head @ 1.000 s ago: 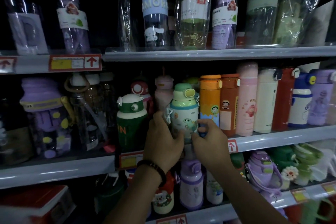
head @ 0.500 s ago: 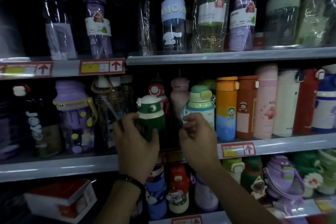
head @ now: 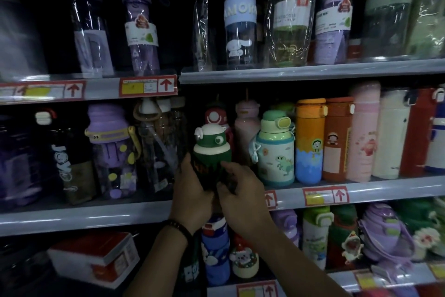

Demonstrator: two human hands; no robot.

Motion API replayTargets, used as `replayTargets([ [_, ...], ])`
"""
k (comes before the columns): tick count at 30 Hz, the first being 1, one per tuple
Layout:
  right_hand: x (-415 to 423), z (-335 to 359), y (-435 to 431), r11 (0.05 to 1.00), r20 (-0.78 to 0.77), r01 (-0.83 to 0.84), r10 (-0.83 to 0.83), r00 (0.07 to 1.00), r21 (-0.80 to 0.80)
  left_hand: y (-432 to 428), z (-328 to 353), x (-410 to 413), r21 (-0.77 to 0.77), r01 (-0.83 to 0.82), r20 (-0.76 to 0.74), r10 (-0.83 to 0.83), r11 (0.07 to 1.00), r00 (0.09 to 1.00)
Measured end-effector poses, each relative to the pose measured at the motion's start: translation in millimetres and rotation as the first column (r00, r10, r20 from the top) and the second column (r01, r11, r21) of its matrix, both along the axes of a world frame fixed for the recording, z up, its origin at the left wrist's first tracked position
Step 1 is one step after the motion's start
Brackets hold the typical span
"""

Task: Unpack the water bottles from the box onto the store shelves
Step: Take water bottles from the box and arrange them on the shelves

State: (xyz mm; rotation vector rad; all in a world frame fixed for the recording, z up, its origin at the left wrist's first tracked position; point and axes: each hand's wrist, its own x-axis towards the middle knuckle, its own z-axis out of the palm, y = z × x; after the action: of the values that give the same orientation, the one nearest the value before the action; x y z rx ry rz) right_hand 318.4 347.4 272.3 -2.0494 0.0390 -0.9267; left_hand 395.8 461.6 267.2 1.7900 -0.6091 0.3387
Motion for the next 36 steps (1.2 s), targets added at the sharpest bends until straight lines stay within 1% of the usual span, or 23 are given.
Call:
replayTargets([
  [4, -3, 3, -5, 0.998, -0.001, 0.039, -0.039, 0.999, 0.049, -7, -10, 16, 0.091, -0.026, -0.047, 0.030, 0.995, 0.998],
  [9, -8, 6, -11, 0.995, -0.001, 0.049, -0.049, 0.999, 0.089, -15, 4, -7, 0.194, -0.034, -0.048, 0.044, 0.980, 0.998],
  [12, -9, 8, -10, 0.994, -0.025, 0.049, -0.046, 0.999, 0.099, -13, 11, -13, 0.270, -0.068, -0.098, 0.097, 0.960, 0.990],
  [14, -11, 7, -10, 0.991, -0.025, 0.035, -0.032, 0.999, 0.129, -11, 14, -6, 0.234, -0.063, -0.128, 0.095, 0.970, 0.987],
  [17, -13, 2, -13, 0.976, -0.019, 0.021, -0.017, 1.000, 0.218, -10, 20, 3, 0.179, -0.010, -0.206, 0.047, 0.984, 0.977],
  [19, -14, -2, -12, 0.968, -0.018, 0.013, -0.009, 1.000, 0.252, -11, 21, 5, 0.154, 0.014, -0.229, 0.022, 0.988, 0.973],
  [24, -9, -5, -6, 0.984, -0.061, 0.011, 0.000, 0.998, 0.179, -14, 19, 3, 0.118, 0.043, -0.215, -0.017, 0.992, 0.976],
  [27, -2, -5, -10, 0.989, -0.095, -0.003, 0.018, 0.995, 0.148, -14, 14, 8, 0.114, 0.015, -0.180, 0.006, 0.993, 0.984],
  [28, -2, -3, -12, 0.985, -0.100, -0.024, 0.042, 0.994, 0.173, -15, 10, 13, 0.129, 0.004, -0.152, 0.015, 0.992, 0.988],
  [29, -2, -1, -14, 0.969, -0.100, -0.058, 0.084, 0.991, 0.242, -14, 6, 18, 0.152, -0.004, -0.133, 0.024, 0.988, 0.991],
  [31, 0, 1, -19, 0.901, -0.063, -0.145, 0.187, 0.980, 0.409, -13, -3, 27, 0.195, -0.016, -0.139, 0.044, 0.981, 0.989],
  [32, 0, 2, -20, 0.867, -0.042, -0.176, 0.221, 0.974, 0.467, -13, -3, 28, 0.205, -0.025, -0.143, 0.056, 0.978, 0.988],
  [34, 1, 1, -23, 0.835, -0.017, -0.204, 0.247, 0.969, 0.512, -13, 2, 23, 0.210, -0.033, -0.128, 0.061, 0.977, 0.990],
  [36, 1, -1, -24, 0.827, -0.007, -0.215, 0.255, 0.967, 0.519, -13, 8, 18, 0.193, -0.017, -0.123, 0.041, 0.981, 0.992],
])
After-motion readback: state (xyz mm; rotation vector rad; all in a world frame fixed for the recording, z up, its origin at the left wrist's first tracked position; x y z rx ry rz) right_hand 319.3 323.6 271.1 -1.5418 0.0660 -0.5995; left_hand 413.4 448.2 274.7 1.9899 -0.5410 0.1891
